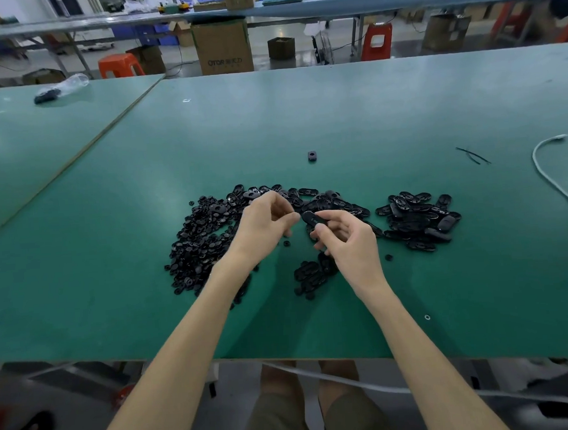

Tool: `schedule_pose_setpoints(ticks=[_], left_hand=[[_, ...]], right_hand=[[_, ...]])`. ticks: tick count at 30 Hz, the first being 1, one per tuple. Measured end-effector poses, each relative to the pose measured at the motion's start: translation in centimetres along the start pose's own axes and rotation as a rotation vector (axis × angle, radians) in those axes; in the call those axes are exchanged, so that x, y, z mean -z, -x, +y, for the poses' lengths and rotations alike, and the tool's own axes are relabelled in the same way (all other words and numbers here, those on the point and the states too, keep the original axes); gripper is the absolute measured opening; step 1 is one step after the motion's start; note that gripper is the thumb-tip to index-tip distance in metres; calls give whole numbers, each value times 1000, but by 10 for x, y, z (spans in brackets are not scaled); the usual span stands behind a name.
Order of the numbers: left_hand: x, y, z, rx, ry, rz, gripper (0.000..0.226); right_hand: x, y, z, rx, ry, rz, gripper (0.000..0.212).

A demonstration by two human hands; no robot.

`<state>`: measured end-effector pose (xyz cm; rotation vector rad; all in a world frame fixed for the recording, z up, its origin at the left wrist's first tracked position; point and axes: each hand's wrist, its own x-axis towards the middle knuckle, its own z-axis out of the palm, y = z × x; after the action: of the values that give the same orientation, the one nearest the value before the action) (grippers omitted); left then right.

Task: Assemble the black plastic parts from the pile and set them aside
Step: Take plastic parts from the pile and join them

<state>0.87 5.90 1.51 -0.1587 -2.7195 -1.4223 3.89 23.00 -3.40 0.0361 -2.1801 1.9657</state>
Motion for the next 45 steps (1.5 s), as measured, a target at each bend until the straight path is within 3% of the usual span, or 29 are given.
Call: schedule_pose_setpoints(ticks=[5, 10, 45], left_hand=[[-33, 12, -6, 54, 466, 190, 12], [-50, 23, -18, 65, 592, 272, 8], [-54, 28, -21, -42, 538, 313, 5]], right_hand=[[0, -1, 2, 4, -13, 23, 19], [0, -1, 3, 17, -32, 20, 16], [2, 0, -1, 16, -89, -72, 15]])
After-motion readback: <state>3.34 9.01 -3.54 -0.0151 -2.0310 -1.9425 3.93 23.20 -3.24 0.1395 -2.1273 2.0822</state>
